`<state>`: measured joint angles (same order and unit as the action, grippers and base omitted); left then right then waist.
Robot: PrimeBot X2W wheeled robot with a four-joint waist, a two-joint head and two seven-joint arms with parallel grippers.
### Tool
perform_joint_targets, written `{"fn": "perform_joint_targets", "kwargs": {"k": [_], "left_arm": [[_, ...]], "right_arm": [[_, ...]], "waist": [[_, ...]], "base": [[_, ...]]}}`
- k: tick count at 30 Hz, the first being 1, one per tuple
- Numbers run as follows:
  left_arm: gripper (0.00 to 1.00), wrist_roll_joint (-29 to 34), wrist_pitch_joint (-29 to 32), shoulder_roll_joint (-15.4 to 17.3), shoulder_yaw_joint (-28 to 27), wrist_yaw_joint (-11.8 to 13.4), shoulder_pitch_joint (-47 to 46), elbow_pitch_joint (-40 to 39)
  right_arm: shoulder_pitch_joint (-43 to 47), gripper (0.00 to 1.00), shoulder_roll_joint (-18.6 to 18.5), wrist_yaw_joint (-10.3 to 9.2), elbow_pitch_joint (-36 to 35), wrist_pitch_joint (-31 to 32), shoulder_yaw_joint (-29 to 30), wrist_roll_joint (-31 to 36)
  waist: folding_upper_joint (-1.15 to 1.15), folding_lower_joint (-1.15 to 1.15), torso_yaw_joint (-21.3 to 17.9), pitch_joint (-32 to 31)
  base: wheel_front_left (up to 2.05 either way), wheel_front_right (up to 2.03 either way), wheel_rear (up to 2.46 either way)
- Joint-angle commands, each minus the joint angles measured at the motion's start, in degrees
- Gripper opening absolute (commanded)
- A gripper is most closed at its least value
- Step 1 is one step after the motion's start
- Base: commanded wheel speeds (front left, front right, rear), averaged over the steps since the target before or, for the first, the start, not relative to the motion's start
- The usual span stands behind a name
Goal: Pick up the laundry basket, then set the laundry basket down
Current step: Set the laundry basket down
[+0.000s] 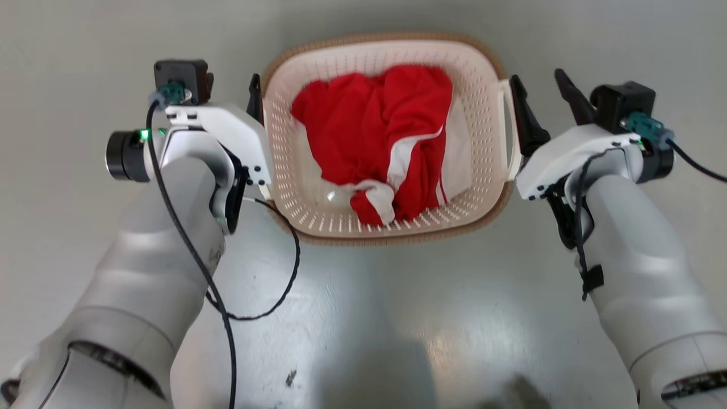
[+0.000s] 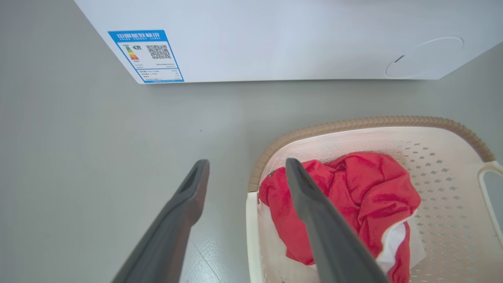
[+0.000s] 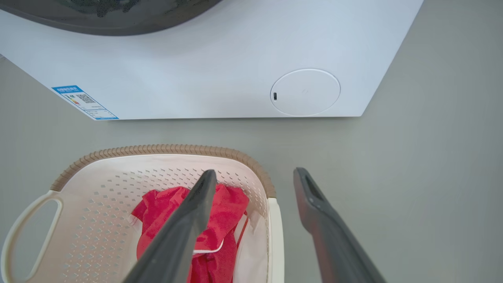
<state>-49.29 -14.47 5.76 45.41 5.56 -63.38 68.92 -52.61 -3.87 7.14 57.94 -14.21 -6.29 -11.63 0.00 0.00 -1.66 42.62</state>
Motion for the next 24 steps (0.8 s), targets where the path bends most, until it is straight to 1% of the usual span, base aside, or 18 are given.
{"fn": "perform_joint_targets", "kwargs": {"k": [1,4,9,15,17,24], "left_arm": [[1.00,1.2,-0.5,2.4,-2.3,0.7,2.6,-2.8],[1.00,3.0,-0.5,3.4,-5.0,1.2,6.0,-6.4],[1.00,6.5,-0.5,4.1,-9.4,1.0,12.0,-10.9],[1.00,10.3,-0.5,4.4,-14.6,0.0,18.3,-14.7],[1.00,11.0,-0.5,4.4,-15.5,-0.2,19.3,-15.5],[1.00,14.7,-0.5,4.7,-23.1,-1.7,26.6,-21.2]], "right_arm": [[3.6,1.00,1.0,0.35,-2.9,-0.8,0.7,1.5],[6.1,1.00,1.0,0.35,-6.2,-0.8,3.0,3.6],[10.2,1.00,1.0,0.35,-10.0,-0.8,6.5,7.6],[14.9,1.00,1.0,0.35,-12.1,-0.8,8.0,10.7],[15.6,1.00,1.0,0.35,-12.5,-0.8,8.2,11.2],[20.2,1.00,1.0,0.35,-16.0,-0.8,8.8,12.7]], "waist": [[0.00,0.00,0.2,-3.7],[0.00,0.00,0.1,-7.1],[0.00,0.00,0.3,-13.2],[0.00,0.00,0.7,-20.5],[0.00,0.00,0.7,-21.5],[0.00,0.00,0.4,-27.7]], "base": [[0.00,0.00,0.00],[0.00,0.00,0.00],[0.00,0.00,0.00],[0.00,0.00,0.00],[0.00,0.00,0.00],[0.00,0.00,0.00]]}}
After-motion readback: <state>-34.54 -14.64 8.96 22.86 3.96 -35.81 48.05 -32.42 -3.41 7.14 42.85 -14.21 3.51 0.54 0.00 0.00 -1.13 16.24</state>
